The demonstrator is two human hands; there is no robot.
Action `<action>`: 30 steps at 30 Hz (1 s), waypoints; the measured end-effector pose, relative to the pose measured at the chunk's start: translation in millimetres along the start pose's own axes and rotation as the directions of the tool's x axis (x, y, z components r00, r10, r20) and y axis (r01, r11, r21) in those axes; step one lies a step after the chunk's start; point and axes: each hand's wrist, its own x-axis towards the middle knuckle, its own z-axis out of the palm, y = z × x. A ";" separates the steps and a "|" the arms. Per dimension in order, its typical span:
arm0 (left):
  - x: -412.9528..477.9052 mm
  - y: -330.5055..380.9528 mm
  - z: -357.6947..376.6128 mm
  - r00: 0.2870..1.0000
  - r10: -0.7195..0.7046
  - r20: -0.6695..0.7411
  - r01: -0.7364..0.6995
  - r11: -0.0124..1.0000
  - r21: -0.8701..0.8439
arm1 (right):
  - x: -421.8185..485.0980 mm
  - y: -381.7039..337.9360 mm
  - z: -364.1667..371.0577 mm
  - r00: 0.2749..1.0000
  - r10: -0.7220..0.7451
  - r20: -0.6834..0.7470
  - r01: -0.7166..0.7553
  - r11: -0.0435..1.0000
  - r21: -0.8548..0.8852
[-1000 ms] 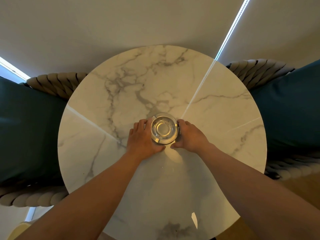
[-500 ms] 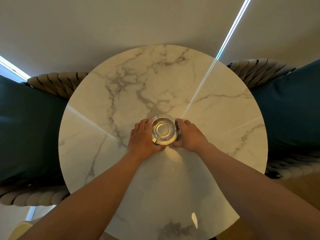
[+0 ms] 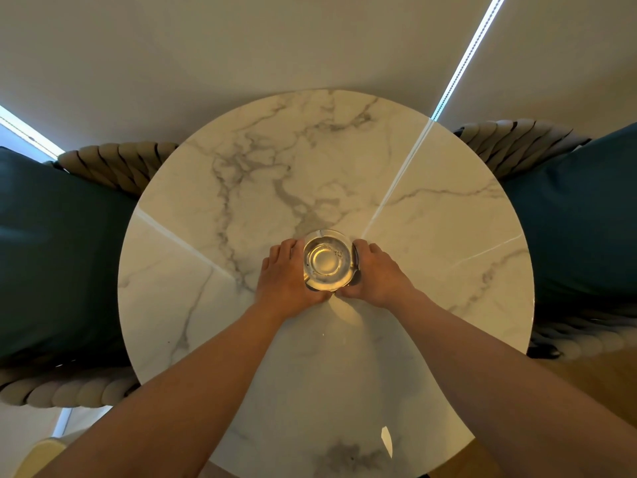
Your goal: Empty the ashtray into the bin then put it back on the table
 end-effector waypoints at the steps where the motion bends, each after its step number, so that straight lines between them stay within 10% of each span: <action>1: -0.1 0.7 -0.3 1.000 -0.002 0.000 0.002 1.000 0.000 | -0.2 0.2 0.3 1.000 -0.001 -0.001 0.001 1.000 -0.007; 30: -37.4 -17.9 -9.2 0.996 -0.084 0.001 0.084 0.992 -0.092 | -22.7 16.2 -1.5 0.995 0.092 0.024 -0.092 0.995 0.034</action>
